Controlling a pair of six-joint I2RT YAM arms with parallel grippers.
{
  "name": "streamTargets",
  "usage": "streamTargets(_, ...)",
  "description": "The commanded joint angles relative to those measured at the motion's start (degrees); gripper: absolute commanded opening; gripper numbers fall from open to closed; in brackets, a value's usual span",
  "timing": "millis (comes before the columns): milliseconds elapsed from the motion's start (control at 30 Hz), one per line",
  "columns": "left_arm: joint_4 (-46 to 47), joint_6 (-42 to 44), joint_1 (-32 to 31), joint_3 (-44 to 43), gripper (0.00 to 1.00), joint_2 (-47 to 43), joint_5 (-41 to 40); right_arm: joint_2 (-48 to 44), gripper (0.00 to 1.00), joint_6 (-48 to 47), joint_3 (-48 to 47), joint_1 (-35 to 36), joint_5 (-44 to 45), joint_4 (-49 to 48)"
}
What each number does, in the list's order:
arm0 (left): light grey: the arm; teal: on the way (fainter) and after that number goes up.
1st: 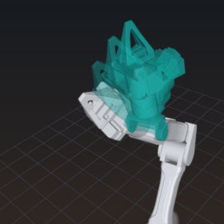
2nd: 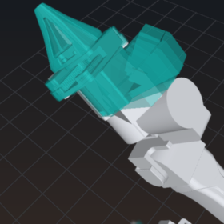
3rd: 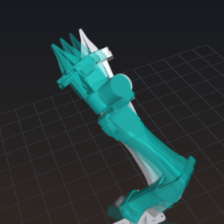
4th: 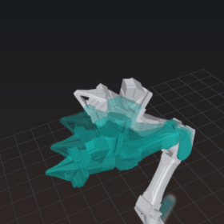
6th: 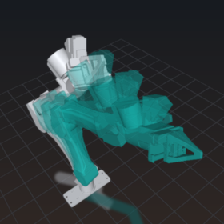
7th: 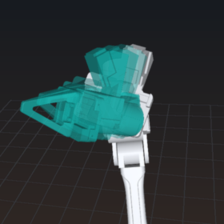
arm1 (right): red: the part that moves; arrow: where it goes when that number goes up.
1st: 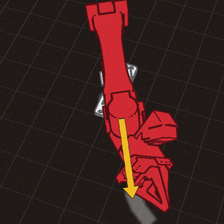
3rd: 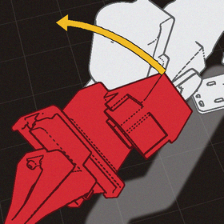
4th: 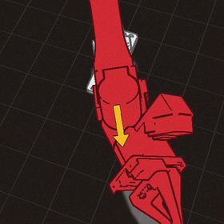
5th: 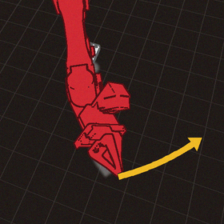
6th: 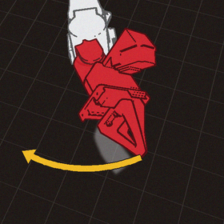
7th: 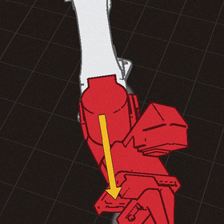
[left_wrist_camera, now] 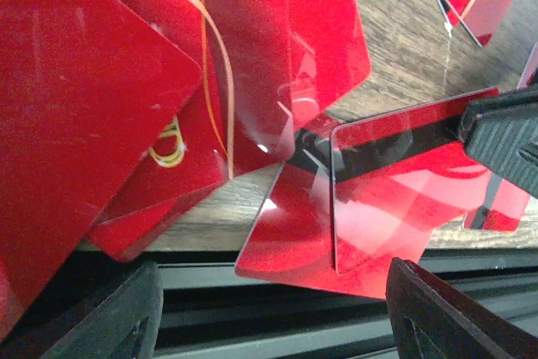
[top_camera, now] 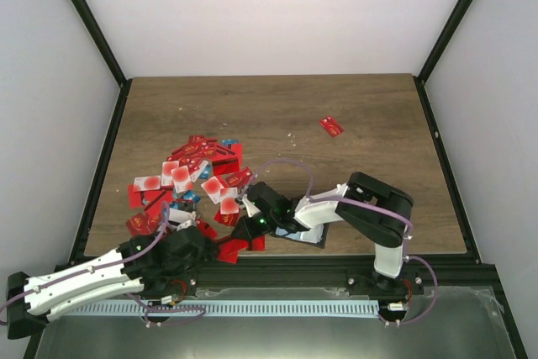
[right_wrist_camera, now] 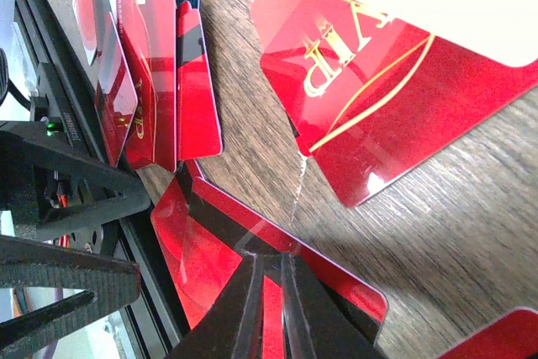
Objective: Put the credit cards into the card holder
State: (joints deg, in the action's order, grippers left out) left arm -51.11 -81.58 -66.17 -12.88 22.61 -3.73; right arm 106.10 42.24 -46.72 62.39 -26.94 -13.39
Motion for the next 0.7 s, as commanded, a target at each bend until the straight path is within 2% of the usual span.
streamTargets(0,-3.2,-1.8,-0.3,2.0,0.75,0.5,2.1,2.3,0.10,-1.1,-0.4,0.0,3.3,3.8)
streamTargets(300,2.4,-4.2,-0.3,4.1,0.74,-2.1,-1.8,2.8,0.10,-1.0,-0.3,0.0,2.9,3.2)
streamTargets(533,14.4,-6.6,-0.3,10.3,0.68,-0.4,-1.6,3.0,0.09,-1.3,-0.3,0.0,2.7,3.1)
streamTargets(667,15.6,-6.5,-0.3,9.7,0.63,-1.3,-4.2,3.0,0.09,-1.4,-0.1,-0.1,2.8,3.3)
